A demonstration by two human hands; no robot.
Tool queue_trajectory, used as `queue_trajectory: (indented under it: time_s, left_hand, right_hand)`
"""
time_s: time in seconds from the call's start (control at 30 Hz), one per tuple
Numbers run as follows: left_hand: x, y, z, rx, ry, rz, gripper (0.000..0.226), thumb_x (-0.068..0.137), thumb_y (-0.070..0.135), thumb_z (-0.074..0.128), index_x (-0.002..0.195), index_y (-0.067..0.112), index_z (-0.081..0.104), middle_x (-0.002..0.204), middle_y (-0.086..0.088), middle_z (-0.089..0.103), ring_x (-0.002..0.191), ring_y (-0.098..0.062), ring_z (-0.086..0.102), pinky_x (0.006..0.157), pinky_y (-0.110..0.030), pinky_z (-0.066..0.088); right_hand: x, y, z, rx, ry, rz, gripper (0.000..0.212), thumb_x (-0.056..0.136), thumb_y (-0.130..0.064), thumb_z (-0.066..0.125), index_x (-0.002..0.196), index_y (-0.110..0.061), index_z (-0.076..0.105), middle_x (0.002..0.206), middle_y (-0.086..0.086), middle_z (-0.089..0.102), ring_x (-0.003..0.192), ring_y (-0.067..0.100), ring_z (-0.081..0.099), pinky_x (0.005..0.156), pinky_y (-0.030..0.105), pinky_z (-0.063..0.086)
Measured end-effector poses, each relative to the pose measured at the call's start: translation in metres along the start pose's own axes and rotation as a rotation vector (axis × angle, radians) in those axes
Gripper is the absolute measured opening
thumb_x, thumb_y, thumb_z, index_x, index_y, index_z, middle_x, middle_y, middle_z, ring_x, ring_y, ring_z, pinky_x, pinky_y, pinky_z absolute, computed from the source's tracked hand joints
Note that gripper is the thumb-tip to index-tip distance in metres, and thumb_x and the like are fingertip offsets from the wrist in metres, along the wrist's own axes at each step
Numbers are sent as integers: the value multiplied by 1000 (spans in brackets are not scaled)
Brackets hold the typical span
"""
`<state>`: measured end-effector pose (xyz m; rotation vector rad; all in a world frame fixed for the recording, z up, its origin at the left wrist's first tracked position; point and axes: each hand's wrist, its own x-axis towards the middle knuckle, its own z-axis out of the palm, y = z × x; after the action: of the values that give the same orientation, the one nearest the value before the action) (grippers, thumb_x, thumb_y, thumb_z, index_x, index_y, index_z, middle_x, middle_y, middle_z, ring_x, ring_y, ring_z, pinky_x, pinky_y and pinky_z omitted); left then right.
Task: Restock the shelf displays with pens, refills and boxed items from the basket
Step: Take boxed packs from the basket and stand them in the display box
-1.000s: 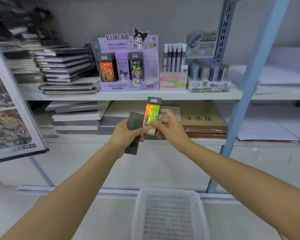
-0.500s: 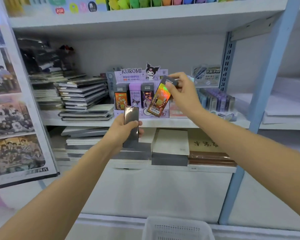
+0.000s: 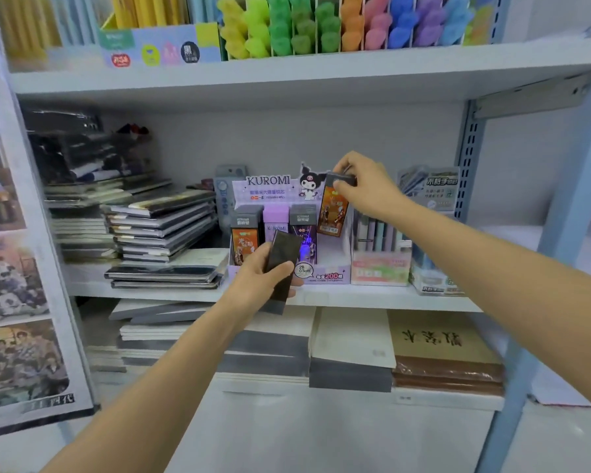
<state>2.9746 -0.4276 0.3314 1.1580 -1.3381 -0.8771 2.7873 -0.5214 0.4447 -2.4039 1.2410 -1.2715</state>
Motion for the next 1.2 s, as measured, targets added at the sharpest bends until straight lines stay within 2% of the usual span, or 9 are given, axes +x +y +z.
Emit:
queue_trajectory:
  time_s: [0.07,0.13,0.23,0.5,0.7,0.87,1.0,1.13,1.2]
  left_hand:
    - [6,-4,0,44,-6,-26,25,99,12,54,123,16,52,99,-13,71,71,-13,72,59,-22,55]
    - [10,-10,-5,92,15,-55,24,99,14,54,122,17,53,95,-10,73,80,-19,73,67,-30,60]
    - [13,-15,-13,74,33,-72,23,99,12,53,122,14,54,104,-6,72,91,-25,72,77,-40,60]
    - [17,-15,-22,83,-11,-28,22,98,14,55,118,23,56,105,3,73,84,-21,73,71,-33,59]
    - [19,-14,-20,99,-10,-37,27,96,15,58,123,16,55,105,-2,71,85,-20,73,74,-35,60]
    - [17,-14,-20,92,-26,-46,26,96,14,58,122,15,56,102,-11,71,86,-23,73,79,-40,60]
    - [16,-11,-18,73,-18,-42,24,96,13,59,119,13,58,100,-13,71,81,-20,73,70,-32,59]
    - [14,-6,-16,60,-10,-21,17,95,12,59,112,15,60,96,-10,71,82,-21,73,70,-32,60]
    - [11,-2,-14,58,-18,-10,17,95,11,60,111,15,61,93,-10,72,84,-23,73,73,-36,60]
  right_hand:
    - [4,6,6,-50,-74,-14,10,93,-10,58,102,-14,55,102,8,69,94,23,64,83,37,52]
    - [9,11,10,-81,-120,-25,11,92,-10,60,101,-13,56,102,8,69,94,23,63,82,36,51]
    - [17,15,11,-114,-169,-19,12,91,-8,63,94,-17,56,99,5,66,92,21,60,76,29,45]
    - [32,15,10,-262,-355,-30,13,92,-14,63,98,-15,52,112,12,66,102,28,62,86,37,50]
    - [31,20,20,-403,-261,-79,10,90,-16,66,97,-16,59,105,8,65,96,26,58,84,37,49]
    - [29,18,24,-485,-122,-127,21,85,-12,69,106,-16,65,104,5,68,96,27,62,76,33,49]
    - [24,17,23,-514,-72,-168,15,83,-4,64,89,-15,73,102,5,69,93,27,64,68,31,43]
    - [21,13,19,-558,-162,-186,16,87,-11,63,95,-15,76,108,3,70,98,25,63,82,35,49]
    - [19,11,16,-569,-164,-199,18,90,-18,61,101,-18,76,112,3,66,106,23,59,92,38,44]
